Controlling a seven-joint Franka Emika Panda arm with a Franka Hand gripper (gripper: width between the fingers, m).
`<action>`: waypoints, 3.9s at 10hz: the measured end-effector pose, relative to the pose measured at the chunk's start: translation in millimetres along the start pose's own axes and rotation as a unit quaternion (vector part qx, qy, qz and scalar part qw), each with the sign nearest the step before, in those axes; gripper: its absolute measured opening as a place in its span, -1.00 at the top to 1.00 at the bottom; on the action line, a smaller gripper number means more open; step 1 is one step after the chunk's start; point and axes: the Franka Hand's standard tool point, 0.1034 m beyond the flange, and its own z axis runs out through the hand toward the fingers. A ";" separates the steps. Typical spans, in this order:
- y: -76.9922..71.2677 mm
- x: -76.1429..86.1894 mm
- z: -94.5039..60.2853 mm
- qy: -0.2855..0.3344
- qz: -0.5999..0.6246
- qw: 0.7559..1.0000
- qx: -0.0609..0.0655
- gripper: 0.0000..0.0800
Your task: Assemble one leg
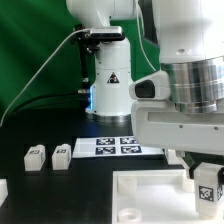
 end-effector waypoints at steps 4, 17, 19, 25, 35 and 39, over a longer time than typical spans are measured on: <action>-4.9 -4.1 2.4 -0.022 0.393 0.919 0.027 0.26; -4.7 -2.6 -1.6 0.016 -0.268 0.963 -0.022 -0.62; -4.3 -2.2 -1.5 0.017 -0.307 0.951 -0.025 -0.62; -4.6 -2.0 -1.7 0.019 -0.073 0.997 -0.017 0.26; -7.6 -2.4 -2.5 -0.014 0.575 0.817 0.023 0.26; -1.7 -9.4 2.4 -0.015 0.481 0.877 0.000 -0.43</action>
Offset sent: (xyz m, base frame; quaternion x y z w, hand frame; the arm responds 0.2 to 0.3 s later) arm 0.0213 0.0069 0.0096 0.0886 -0.0212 0.4103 0.9074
